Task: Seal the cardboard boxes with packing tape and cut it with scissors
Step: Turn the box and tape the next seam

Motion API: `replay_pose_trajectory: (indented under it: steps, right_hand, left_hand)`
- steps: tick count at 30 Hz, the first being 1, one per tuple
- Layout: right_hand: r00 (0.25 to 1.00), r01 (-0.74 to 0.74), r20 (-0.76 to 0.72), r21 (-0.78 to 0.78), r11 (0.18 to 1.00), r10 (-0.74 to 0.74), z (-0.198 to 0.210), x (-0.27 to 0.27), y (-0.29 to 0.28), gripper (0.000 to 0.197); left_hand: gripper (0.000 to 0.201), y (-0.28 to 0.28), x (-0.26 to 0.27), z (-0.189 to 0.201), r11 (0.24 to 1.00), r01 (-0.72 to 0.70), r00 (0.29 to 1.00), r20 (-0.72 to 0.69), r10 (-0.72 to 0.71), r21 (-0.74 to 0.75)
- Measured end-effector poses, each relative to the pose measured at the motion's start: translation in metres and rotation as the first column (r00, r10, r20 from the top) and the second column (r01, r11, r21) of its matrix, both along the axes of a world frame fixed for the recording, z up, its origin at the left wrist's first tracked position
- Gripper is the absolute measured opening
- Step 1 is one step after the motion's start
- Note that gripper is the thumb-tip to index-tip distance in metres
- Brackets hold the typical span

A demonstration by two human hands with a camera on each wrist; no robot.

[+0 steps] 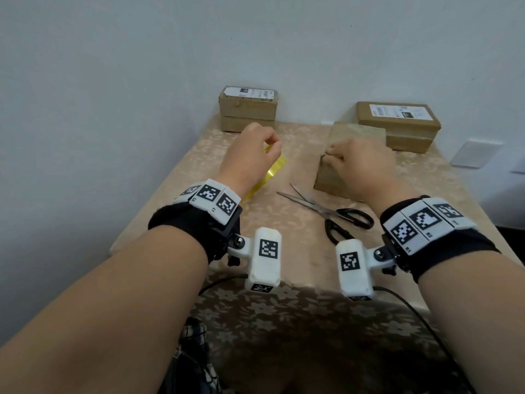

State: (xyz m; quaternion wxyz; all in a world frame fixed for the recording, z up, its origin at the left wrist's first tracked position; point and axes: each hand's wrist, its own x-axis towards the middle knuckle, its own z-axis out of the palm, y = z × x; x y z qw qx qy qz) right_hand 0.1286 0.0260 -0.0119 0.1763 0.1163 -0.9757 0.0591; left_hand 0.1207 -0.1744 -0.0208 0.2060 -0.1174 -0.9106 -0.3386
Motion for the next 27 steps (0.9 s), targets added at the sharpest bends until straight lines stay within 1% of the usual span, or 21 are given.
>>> replay_pose_trajectory:
  steps: [1,3,4,6,7,9,12,14,15,17,18,21,22,25,27]
  right_hand:
    - [1.000,-0.010,0.024,-0.047,0.999,0.011,0.000,0.002,0.001,0.036]
    - [0.996,-0.046,0.075,-0.153,0.987,0.058,0.003,0.004,-0.001,0.056]
    - [0.993,-0.080,0.071,-0.208,0.975,0.096,0.006,0.005,-0.004,0.060]
    - [0.981,-0.165,0.056,-0.251,0.954,0.185,0.013,0.006,-0.016,0.060]
    - [0.970,-0.206,0.070,-0.260,0.943,0.231,0.015,0.006,-0.024,0.059]
    - [0.951,-0.230,0.123,-0.337,0.913,0.285,0.017,0.007,-0.041,0.049]
    - [0.960,-0.151,0.133,-0.497,0.855,0.247,0.015,0.005,-0.056,0.026]
    - [0.964,-0.088,0.152,-0.595,0.799,0.219,0.012,0.003,-0.058,0.011]
    - [0.961,-0.071,0.163,-0.631,0.772,0.222,0.012,0.003,-0.057,0.009]
    - [0.961,-0.054,0.170,-0.659,0.750,0.219,0.011,0.002,-0.055,0.021]
    - [0.962,-0.047,0.171,-0.665,0.746,0.213,0.010,0.002,-0.054,0.023]
    - [0.969,-0.038,0.166,-0.626,0.779,0.181,0.008,0.002,-0.053,0.014]
    - [0.971,-0.032,0.168,-0.623,0.782,0.173,0.007,0.001,-0.053,0.012]
    - [0.968,-0.007,0.186,-0.642,0.767,0.165,0.010,0.001,-0.052,0.021]
    - [0.968,-0.002,0.194,-0.623,0.782,0.157,0.016,0.003,-0.049,0.019]
  left_hand:
    - [0.013,0.001,-0.001,0.000,1.000,0.003,1.000,0.008,-0.004,0.020]
    - [0.013,0.002,-0.001,0.000,0.996,0.027,0.999,0.028,-0.029,0.081]
    - [0.012,0.002,-0.001,-0.001,0.992,0.043,0.998,0.040,-0.048,0.116]
    - [0.010,0.002,0.000,-0.001,0.980,0.079,0.993,0.074,-0.094,0.183]
    - [0.009,0.001,0.001,-0.002,0.973,0.098,0.989,0.090,-0.119,0.209]
    - [0.008,-0.001,0.003,-0.001,0.962,0.130,0.982,0.106,-0.159,0.239]
    - [0.007,-0.005,0.006,-0.001,0.956,0.144,0.981,0.092,-0.172,0.256]
    - [0.010,-0.009,0.007,-0.001,0.954,0.147,0.981,0.088,-0.175,0.260]
    - [0.011,-0.010,0.008,-0.001,0.954,0.156,0.979,0.086,-0.183,0.255]
    - [0.014,-0.012,0.010,-0.002,0.954,0.181,0.974,0.091,-0.207,0.237]
    - [0.019,-0.013,0.010,-0.002,0.956,0.187,0.972,0.101,-0.214,0.228]
    - [0.043,-0.014,0.011,0.000,0.968,0.165,0.964,0.175,-0.198,0.187]
    - [0.044,-0.013,0.011,0.000,0.973,0.162,0.963,0.190,-0.193,0.167]
    - [0.035,-0.009,0.013,0.001,0.978,0.181,0.962,0.191,-0.198,0.103]
    - [0.032,-0.004,0.012,0.000,0.980,0.187,0.961,0.197,-0.197,0.068]
